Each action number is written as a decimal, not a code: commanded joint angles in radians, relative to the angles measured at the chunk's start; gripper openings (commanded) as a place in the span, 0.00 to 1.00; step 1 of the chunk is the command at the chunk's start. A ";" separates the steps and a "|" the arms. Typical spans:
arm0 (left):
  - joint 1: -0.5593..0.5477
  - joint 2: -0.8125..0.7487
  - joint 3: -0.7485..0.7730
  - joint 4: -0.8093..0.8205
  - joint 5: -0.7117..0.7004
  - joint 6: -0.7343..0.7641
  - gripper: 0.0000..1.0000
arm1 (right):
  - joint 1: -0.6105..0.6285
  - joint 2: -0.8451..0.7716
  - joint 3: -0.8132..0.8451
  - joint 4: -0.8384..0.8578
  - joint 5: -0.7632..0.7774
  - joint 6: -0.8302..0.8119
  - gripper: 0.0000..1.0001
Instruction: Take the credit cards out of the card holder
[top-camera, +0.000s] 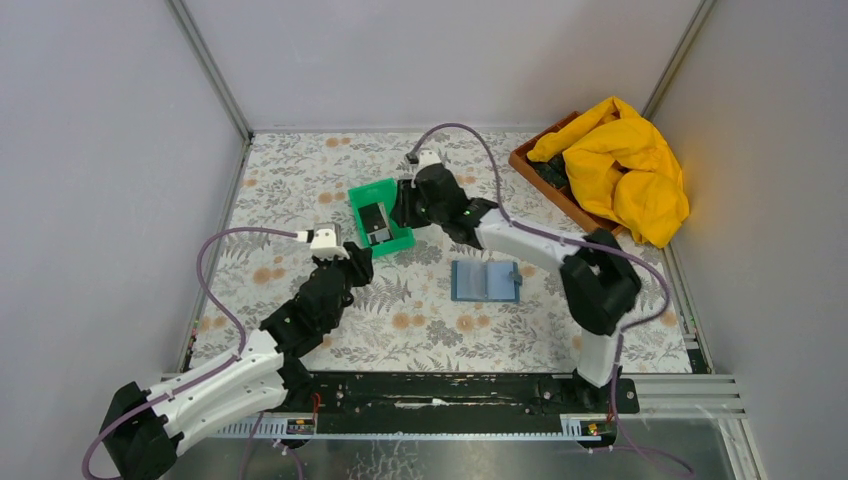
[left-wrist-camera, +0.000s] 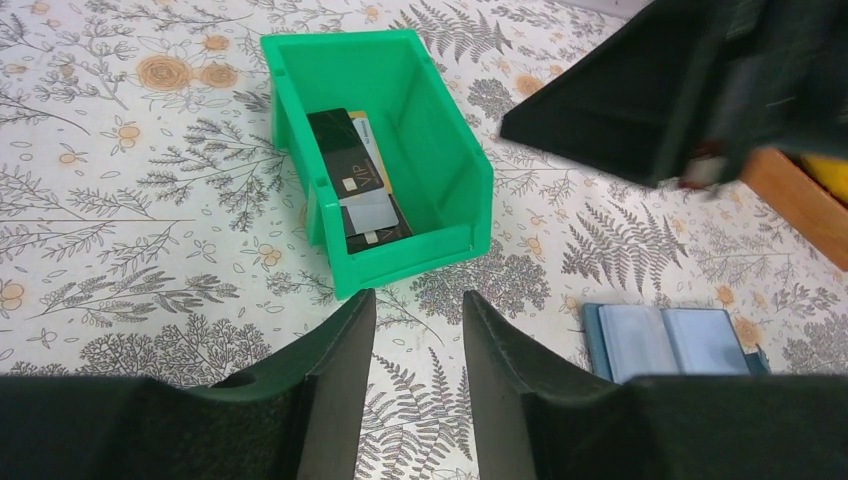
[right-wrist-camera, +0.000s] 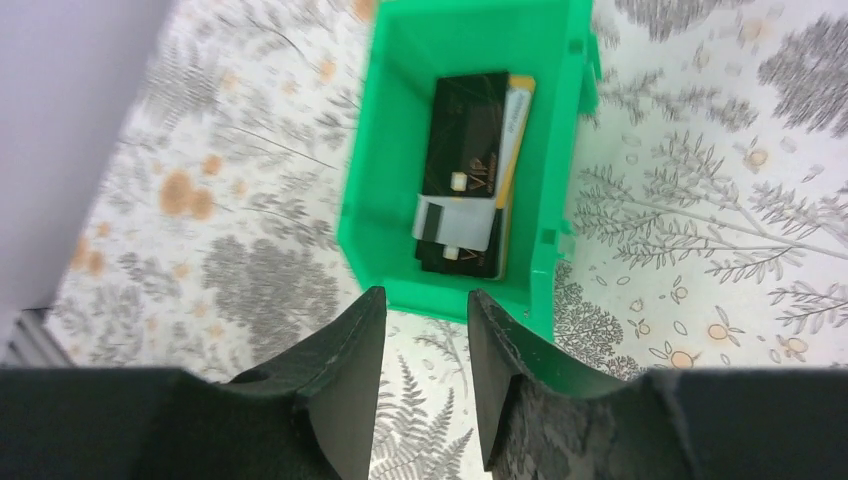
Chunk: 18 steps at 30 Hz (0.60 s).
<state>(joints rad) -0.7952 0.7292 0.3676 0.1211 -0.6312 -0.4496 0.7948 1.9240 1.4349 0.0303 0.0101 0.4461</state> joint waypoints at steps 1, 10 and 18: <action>0.004 0.019 -0.007 0.075 0.045 0.027 0.45 | 0.010 -0.220 -0.127 0.159 0.053 -0.056 0.43; -0.147 0.274 0.075 0.214 0.102 0.064 0.39 | 0.010 -0.483 -0.499 0.107 0.289 -0.132 0.45; -0.132 0.633 0.364 0.220 0.336 -0.007 0.15 | 0.011 -0.540 -0.580 -0.087 0.428 -0.188 0.13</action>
<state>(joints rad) -0.9741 1.2697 0.6224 0.2520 -0.4427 -0.4191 0.8005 1.4460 0.8734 0.0147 0.3046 0.2985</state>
